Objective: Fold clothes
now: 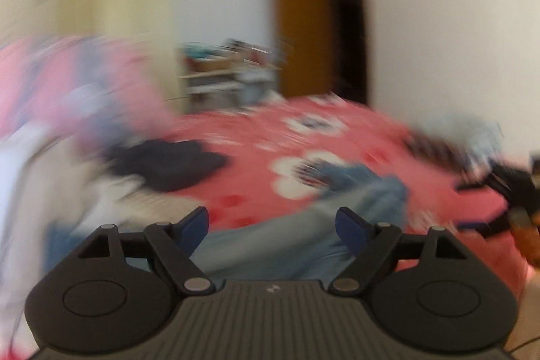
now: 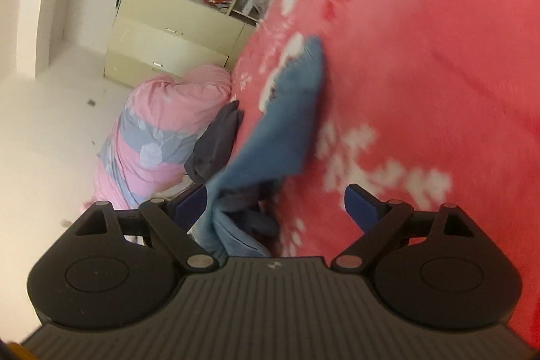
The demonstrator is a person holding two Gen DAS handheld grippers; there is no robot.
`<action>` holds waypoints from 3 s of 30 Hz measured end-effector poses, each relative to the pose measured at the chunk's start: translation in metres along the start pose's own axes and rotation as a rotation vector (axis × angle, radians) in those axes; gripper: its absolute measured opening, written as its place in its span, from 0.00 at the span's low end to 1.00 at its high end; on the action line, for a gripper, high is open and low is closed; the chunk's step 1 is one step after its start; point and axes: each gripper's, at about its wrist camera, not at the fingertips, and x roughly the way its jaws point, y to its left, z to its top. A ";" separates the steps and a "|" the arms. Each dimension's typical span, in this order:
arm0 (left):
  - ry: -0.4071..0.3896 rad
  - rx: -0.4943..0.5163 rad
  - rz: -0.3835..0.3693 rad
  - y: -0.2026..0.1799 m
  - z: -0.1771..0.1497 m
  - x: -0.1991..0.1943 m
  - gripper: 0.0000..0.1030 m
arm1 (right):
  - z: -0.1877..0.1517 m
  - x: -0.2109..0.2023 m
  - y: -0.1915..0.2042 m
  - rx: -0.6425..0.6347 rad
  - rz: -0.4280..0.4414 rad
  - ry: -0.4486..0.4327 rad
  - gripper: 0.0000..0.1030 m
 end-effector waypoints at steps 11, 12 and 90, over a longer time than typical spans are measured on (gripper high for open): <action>0.199 0.491 -0.154 -0.157 0.036 0.173 0.78 | 0.054 0.065 -0.033 0.141 0.121 -0.119 0.78; 0.230 0.534 -0.160 -0.168 0.035 0.188 0.72 | 0.058 0.068 -0.035 0.138 0.116 -0.140 0.76; 0.183 0.089 -0.014 -0.053 -0.116 0.000 0.07 | 0.014 0.093 0.097 -0.365 0.033 0.174 0.14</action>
